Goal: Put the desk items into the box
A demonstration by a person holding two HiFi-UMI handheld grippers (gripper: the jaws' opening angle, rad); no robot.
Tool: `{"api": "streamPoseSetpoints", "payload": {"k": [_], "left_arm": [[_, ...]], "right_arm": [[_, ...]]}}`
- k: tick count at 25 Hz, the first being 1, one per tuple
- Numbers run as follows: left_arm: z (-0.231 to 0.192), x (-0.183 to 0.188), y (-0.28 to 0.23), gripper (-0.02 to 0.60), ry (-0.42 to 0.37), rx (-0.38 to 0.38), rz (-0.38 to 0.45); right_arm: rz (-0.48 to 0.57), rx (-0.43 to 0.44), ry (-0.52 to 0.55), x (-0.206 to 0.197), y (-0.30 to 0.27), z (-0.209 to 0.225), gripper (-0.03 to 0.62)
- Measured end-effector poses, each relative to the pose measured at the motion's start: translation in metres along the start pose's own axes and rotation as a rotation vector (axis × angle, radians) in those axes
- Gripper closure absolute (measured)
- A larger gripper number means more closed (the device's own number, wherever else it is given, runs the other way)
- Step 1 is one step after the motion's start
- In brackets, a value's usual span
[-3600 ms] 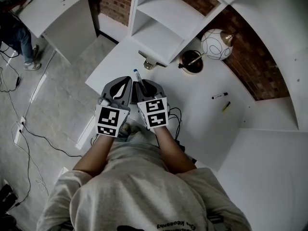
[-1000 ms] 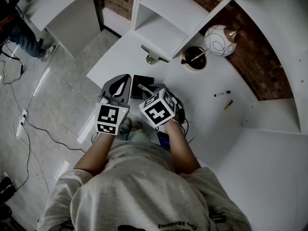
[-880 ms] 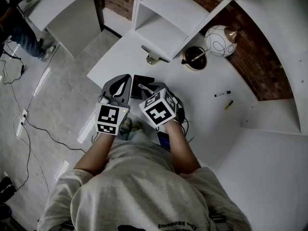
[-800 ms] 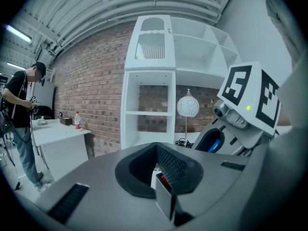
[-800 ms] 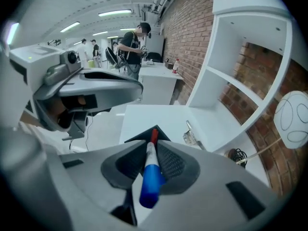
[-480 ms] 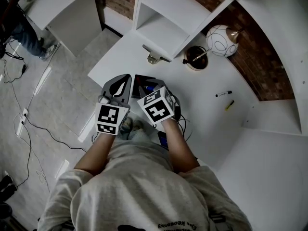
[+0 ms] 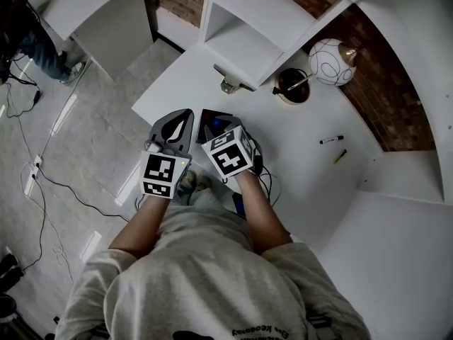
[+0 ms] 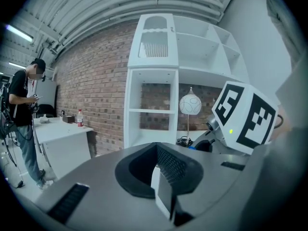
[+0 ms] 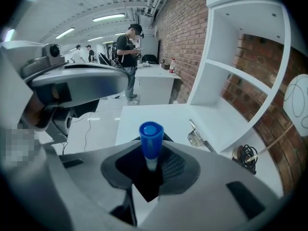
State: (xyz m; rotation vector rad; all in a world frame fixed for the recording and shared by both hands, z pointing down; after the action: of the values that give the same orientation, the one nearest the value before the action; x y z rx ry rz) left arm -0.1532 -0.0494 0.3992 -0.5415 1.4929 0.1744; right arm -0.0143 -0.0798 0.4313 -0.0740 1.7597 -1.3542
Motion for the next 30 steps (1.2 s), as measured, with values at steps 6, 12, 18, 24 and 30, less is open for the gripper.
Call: {"api": "streamPoseSetpoints", "payload": {"k": [6, 12, 18, 24, 30], "left_arm": [[-0.003, -0.002, 0.001, 0.577, 0.005, 0.005, -0.002], [-0.002, -0.001, 0.000, 0.577, 0.006, 0.002, 0.000], [0.001, -0.001, -0.002, 0.577, 0.007, -0.002, 0.001], [0.009, 0.010, -0.004, 0.577, -0.012, -0.027, 0.022], [0.018, 0.023, -0.007, 0.577, -0.024, -0.046, 0.035]], "right_arm": [[0.024, 0.001, -0.003, 0.001, -0.002, -0.001, 0.503], [0.065, -0.012, -0.024, 0.000, 0.001, 0.001, 0.494], [0.189, -0.121, -0.057, 0.000, 0.018, 0.007, 0.494], [0.368, -0.185, -0.095, -0.002, 0.040, 0.005, 0.522], [0.522, -0.270, -0.164, -0.006, 0.066, 0.006, 0.566]]}}
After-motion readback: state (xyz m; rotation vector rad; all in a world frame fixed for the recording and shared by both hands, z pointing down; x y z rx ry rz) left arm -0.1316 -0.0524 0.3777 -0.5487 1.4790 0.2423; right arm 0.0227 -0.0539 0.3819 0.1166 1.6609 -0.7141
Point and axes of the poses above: the fingertips, and each gripper's own axes: y backward along the fingers, z to its right, x out of its top, the point moved 10 cm from there along y, backward along the fingers, and after that the axes turned 5 degrees about x, right-handed, at the moved point
